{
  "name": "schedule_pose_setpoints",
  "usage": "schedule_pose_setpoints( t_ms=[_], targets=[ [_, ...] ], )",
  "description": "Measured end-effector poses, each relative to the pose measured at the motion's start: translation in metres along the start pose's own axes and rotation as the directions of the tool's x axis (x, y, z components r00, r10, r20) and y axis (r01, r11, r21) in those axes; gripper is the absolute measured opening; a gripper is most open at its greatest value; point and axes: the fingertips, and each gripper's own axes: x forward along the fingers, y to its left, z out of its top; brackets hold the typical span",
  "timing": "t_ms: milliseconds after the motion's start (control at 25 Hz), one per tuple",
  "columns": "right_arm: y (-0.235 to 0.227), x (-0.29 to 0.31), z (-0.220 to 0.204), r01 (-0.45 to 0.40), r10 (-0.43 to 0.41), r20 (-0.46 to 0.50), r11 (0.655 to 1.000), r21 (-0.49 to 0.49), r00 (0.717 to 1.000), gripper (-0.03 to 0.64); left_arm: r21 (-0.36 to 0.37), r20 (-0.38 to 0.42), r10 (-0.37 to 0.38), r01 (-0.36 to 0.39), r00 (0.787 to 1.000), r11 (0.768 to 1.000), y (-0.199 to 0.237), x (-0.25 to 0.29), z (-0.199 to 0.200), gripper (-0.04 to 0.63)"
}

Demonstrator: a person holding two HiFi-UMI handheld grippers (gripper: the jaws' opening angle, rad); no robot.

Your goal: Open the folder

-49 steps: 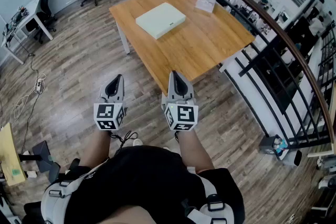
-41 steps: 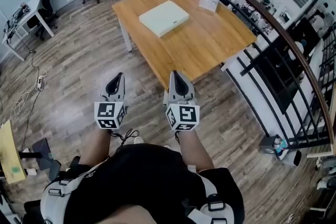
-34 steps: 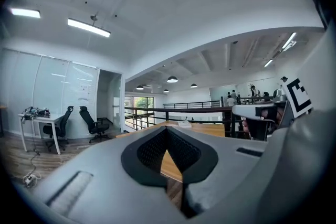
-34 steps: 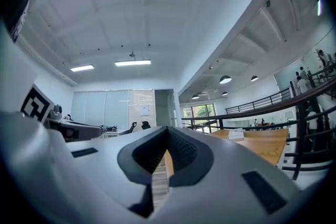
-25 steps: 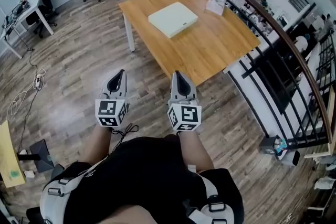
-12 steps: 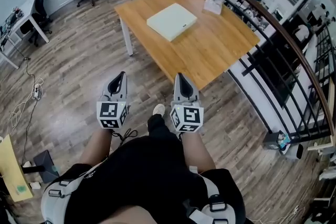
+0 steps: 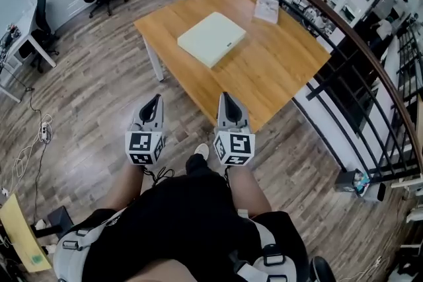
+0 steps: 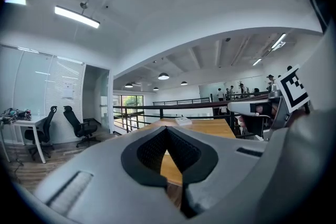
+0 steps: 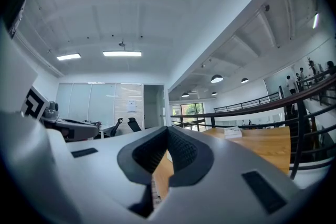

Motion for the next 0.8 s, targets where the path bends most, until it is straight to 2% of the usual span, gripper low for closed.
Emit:
schedule_pose_setpoints(
  t_ms=[440, 640, 800],
  targets=[
    [-0.082, 0.115, 0.006, 0.066, -0.067, 0.007, 0.997, 0.031, 0.998, 0.006, 0.065, -0.028, -0.085, 0.086, 0.996, 0.994, 0.016, 0.152, 0.032, 0.002],
    [-0.122, 0.147, -0.009, 0.089, -0.088, -0.019, 0.994, 0.058, 0.996, 0.006, 0.093, -0.054, -0.106, 0.111, 0.993, 0.989, 0.014, 0.211, 0.032, 0.002],
    [-0.153, 0.164, -0.023, 0.130, -0.127, -0.046, 0.988, 0.081, 0.991, 0.006, 0.067, -0.079, -0.115, 0.121, 0.990, 0.990, 0.018, 0.247, 0.026, 0.002]
  ],
)
